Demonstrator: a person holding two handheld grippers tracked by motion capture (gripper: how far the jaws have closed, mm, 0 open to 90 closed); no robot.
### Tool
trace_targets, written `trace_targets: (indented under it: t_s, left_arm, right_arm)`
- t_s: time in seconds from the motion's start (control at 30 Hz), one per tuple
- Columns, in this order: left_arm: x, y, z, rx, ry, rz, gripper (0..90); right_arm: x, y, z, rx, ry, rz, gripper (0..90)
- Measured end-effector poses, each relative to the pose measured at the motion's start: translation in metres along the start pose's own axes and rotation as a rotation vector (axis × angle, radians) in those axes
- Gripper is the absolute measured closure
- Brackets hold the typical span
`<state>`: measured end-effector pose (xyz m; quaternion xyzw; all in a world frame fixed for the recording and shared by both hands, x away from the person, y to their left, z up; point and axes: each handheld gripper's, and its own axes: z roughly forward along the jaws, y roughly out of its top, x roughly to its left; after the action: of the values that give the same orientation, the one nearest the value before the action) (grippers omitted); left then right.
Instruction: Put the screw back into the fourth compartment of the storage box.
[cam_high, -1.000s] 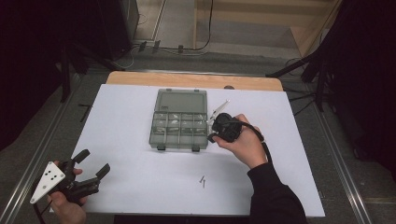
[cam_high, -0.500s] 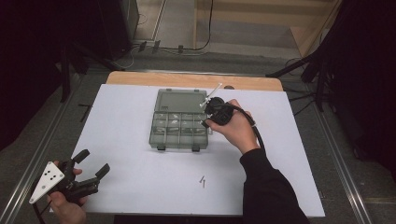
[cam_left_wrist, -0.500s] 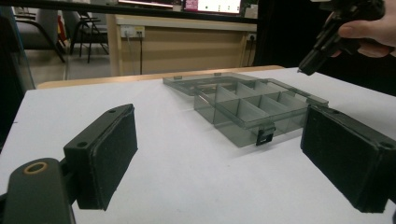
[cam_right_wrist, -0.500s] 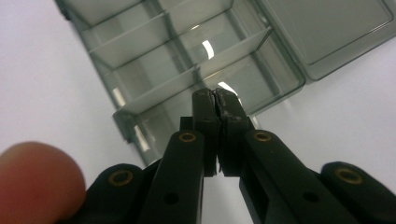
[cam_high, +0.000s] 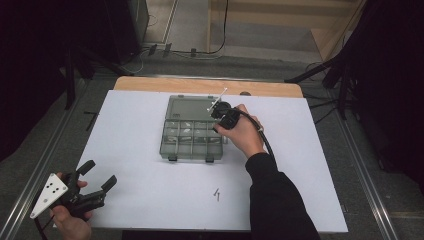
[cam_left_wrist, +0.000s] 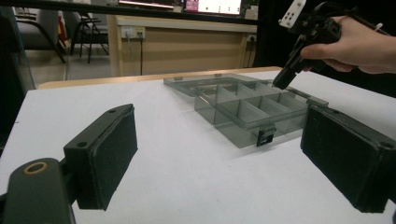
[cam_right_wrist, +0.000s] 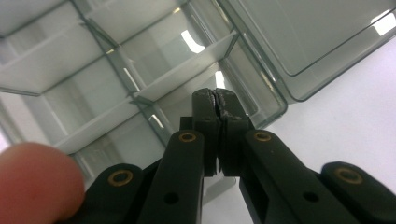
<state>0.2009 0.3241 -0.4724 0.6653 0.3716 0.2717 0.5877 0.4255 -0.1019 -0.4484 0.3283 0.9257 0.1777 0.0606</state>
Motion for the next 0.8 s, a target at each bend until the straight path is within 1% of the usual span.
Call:
trace_targets:
  t_s: [0.13, 0.23, 0.27, 0.3, 0.33, 0.4, 0.47, 0.5, 0.57, 0.63, 0.67, 0.8]
  left_arm:
    - [0.0, 0.0, 0.0, 0.0, 0.0, -0.001, 11.0]
    - [0.0, 0.0, 0.0, 0.0, 0.0, 0.0, 11.0]
    - [0.0, 0.0, 0.0, 0.0, 0.0, 0.0, 11.0]
    - [0.0, 0.0, 0.0, 0.0, 0.0, -0.001, 11.0]
    - [0.0, 0.0, 0.0, 0.003, 0.001, 0.001, 11.0]
    - [0.0, 0.0, 0.0, 0.0, 0.001, -0.001, 11.0]
    - [0.0, 0.0, 0.0, 0.0, 0.0, 0.0, 10.9]
    - [0.0, 0.0, 0.0, 0.0, 0.001, 0.0, 11.0]
    - [0.0, 0.0, 0.0, 0.001, 0.001, 0.0, 11.0]
    - [-0.001, 0.0, 0.0, 0.002, 0.002, 0.001, 10.9]
    - [-0.001, 0.0, 0.0, 0.002, 0.002, 0.002, 10.9]
    - [-0.001, 0.0, 0.001, 0.006, 0.0, 0.009, 10.9]
  right_arm:
    - [0.0, 0.002, 0.009, 0.015, -0.002, -0.002, 89.8]
    - [0.001, 0.002, 0.01, 0.009, -0.004, 0.001, 88.6]
    - [0.001, 0.002, 0.009, 0.005, 0.002, 0.003, 82.1]
    - [0.001, 0.002, 0.007, -0.002, 0.003, 0.003, 79.2]
    - [0.001, 0.002, 0.005, -0.004, 0.01, 0.003, 79.4]
    - [0.001, 0.0, 0.0, -0.007, 0.008, 0.003, 80.0]
    - [0.002, -0.002, -0.007, -0.023, 0.008, 0.013, 79.9]
    - [0.003, -0.004, -0.012, -0.035, 0.002, 0.013, 79.9]
    - [0.006, -0.007, -0.021, -0.056, 0.007, 0.013, 79.5]
    - [0.011, -0.011, -0.03, -0.073, 0.01, 0.013, 79.6]
    - [0.015, -0.013, -0.035, -0.091, 0.007, 0.01, 79.8]
    - [0.031, -0.026, -0.049, -0.119, 0.006, -0.02, 80.1]
